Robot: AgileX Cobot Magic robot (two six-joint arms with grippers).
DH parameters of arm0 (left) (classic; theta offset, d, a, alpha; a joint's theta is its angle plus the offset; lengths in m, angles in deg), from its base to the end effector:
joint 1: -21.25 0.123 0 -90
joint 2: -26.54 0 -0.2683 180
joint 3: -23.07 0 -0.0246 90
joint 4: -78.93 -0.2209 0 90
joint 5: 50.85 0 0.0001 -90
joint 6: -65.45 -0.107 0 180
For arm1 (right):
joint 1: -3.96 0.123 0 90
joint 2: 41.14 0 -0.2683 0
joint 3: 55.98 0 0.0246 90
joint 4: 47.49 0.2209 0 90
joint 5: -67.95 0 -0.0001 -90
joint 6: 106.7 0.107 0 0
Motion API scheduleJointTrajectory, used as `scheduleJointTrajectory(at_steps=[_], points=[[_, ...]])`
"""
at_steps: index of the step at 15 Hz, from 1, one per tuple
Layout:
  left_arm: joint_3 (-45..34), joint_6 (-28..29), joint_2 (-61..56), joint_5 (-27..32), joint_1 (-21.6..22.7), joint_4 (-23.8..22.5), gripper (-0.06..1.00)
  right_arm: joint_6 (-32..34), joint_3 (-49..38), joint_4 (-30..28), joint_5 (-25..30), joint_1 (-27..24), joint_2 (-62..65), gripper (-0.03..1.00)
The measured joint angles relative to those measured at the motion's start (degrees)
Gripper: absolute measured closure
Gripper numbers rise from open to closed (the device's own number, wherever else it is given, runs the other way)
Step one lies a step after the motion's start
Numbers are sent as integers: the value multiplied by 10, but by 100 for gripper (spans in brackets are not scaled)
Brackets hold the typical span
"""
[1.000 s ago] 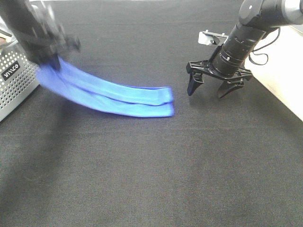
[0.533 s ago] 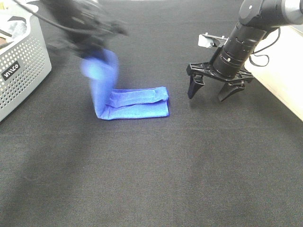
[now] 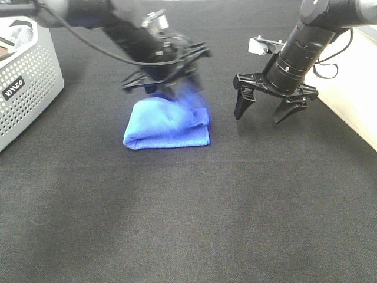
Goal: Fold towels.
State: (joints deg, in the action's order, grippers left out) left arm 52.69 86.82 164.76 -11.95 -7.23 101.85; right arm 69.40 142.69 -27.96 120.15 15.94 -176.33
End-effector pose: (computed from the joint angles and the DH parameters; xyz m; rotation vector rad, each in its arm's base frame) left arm 0.4062 -0.2502 0.1694 -0.1553 2.6736 -0.7444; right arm 0.4069 0.1153 0.1349 -0.1372 2.9313 0.4471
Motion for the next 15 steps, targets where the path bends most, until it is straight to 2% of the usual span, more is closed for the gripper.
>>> scheduleJointTrajectory(at_steps=[1, 6, 8, 12, 15], points=[[0, -1, 0, -10, -3, 16, 25, 0, 0, 0, 0, 0, 6, 14], [42, -44, 1, 18, 22, -1, 23, 1, 0, 14, 0, 0, 37, 14], [76, -58, 1, 51, 62, -38, 23, -24, 0, 116, 7, 0, 42, 15], [84, -58, 1, 81, 123, -60, 22, -178, 0, 384, 34, 22, 26, 15], [84, -58, 1, 93, 146, -61, 22, -289, 0, 532, 72, 42, -35, 16]])
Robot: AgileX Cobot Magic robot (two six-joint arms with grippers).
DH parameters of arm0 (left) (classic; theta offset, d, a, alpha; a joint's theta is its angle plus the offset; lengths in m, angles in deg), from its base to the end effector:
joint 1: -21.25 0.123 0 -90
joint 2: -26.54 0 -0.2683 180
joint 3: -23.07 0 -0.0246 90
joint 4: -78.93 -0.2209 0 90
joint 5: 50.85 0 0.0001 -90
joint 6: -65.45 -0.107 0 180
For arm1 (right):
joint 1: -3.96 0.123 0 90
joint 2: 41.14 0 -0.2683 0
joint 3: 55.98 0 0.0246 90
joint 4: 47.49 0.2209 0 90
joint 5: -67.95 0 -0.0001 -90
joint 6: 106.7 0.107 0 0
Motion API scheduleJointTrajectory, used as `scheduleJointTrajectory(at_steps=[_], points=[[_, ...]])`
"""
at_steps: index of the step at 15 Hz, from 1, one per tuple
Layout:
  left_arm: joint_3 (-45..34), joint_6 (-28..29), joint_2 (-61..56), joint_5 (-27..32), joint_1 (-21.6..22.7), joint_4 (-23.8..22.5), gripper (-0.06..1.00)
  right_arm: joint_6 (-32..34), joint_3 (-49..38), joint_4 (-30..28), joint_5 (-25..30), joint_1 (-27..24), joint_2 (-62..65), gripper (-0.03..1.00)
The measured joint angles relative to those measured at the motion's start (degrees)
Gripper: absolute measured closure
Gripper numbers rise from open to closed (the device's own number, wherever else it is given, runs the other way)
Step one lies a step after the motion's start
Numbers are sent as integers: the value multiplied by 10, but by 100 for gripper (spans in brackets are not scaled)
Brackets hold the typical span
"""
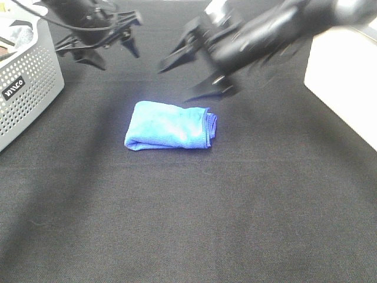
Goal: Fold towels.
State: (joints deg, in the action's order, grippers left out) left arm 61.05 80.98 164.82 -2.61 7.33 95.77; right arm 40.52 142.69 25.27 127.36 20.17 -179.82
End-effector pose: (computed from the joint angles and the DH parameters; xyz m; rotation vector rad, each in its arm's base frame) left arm 0.4588 -0.1375 0.1983 -0.2140 2.6225 -0.5388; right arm 0.3965 0.2069 0.1601 -0.1841 2.5657 1.5159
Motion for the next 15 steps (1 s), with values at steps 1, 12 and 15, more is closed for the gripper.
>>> scheduleJointTrajectory(at_steps=[1, 12, 15], points=[[0, 0, 0, 0, 1, 0, 22, -33, 0, 41, 17, 2, -21, 16], [0, -1, 0, 45, 1, 1, 22, -62, 7, 10, 38, -52, -95, 17], [1, -26, -16, 96, 1, -6, 22, -24, 7, -83, 45, -73, -37, 17]])
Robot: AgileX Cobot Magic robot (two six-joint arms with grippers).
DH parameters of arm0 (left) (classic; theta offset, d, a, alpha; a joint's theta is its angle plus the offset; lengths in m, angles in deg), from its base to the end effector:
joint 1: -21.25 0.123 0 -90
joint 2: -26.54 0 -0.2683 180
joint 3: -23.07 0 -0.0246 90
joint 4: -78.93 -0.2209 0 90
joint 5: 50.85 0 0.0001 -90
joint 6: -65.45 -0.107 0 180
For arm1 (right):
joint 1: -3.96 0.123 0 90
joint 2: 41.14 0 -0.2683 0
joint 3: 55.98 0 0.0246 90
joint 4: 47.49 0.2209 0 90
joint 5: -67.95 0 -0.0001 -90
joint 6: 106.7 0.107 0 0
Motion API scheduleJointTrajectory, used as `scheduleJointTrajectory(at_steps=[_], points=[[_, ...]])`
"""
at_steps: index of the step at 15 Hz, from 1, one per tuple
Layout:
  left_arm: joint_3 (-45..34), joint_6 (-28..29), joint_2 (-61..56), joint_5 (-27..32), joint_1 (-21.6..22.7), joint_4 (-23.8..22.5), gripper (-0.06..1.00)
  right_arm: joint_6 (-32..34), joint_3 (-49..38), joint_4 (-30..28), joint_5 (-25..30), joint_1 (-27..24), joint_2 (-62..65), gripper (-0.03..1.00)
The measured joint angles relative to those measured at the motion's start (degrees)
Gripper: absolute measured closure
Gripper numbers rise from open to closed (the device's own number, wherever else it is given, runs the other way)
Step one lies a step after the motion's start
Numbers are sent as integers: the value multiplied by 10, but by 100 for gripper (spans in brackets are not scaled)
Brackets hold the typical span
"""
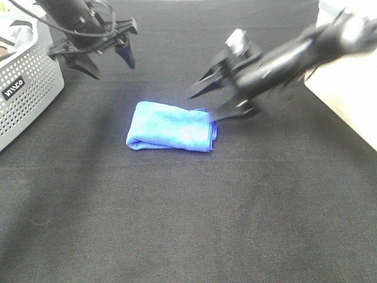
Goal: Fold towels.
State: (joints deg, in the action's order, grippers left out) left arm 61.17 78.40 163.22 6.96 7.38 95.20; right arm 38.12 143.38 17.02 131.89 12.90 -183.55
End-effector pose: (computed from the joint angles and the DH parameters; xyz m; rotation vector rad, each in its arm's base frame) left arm 0.4411 -0.1351 0.2039 -0.1182 2.7600 -0.5011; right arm 0.4092 0.1523 0.1265 -0.2218 2.6751 1.4081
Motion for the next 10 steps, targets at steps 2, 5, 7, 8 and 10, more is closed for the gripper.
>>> scheduleJointTrajectory(at_steps=[2, 5, 7, 8, 10], points=[[0, -12, -39, 30, -3, -10, 22, 49, 1, -83, 1, -3, 50, 17], [2, -22, -105, 90, -22, -66, 22, 128, 2, -199, 15, -3, 137, 17], [0, -22, -152, 114, -28, -110, 22, 178, 2, -266, 42, -3, 203, 17], [-21, -22, -193, 115, -28, -136, 22, 200, 2, -297, 50, -3, 235, 17], [-69, -25, -261, 115, -28, -154, 22, 255, 2, -369, 52, -3, 319, 17]])
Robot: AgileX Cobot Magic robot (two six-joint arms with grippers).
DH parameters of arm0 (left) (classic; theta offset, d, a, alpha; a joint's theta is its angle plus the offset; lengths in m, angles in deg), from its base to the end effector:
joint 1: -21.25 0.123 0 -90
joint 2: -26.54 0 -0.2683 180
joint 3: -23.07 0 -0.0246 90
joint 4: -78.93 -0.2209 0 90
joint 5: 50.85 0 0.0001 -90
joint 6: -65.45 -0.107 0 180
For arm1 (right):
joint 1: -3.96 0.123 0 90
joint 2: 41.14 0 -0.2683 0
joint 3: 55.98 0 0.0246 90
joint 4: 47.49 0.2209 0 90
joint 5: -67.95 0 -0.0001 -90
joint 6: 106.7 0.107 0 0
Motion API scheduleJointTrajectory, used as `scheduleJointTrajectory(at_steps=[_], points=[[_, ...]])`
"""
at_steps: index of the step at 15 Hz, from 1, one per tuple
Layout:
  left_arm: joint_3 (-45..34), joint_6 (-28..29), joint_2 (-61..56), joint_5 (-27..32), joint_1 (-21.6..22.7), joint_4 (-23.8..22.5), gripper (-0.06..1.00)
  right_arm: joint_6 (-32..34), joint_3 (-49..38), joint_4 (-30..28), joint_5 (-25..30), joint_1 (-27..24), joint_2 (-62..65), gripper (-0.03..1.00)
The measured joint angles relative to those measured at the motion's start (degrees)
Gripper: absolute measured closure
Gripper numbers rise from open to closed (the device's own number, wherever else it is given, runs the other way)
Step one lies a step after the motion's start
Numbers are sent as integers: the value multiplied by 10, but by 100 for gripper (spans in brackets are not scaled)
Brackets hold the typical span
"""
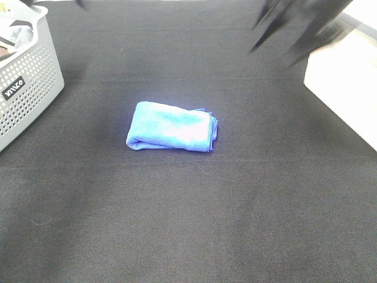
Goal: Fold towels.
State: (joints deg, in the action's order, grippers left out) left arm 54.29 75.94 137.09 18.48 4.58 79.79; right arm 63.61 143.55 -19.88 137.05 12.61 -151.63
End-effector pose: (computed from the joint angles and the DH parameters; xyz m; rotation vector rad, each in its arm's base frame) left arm 0.3466 -0.1054 0.3479 0.1388 2.6032 -0.1914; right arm 0.3408 0.0987 0.3060 -0.3061 2.7029 0.6612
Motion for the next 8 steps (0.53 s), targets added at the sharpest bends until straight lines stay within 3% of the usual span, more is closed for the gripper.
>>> scheduleJointTrajectory(at_steps=[4, 8], points=[[-196, -2, -186, 2, 0, -5, 22, 45, -57, -84, 2, 0, 156, 17], [-379, -1, -399, 3, 0, -5, 22, 56, -219, -125, 2, 0, 340, 17]])
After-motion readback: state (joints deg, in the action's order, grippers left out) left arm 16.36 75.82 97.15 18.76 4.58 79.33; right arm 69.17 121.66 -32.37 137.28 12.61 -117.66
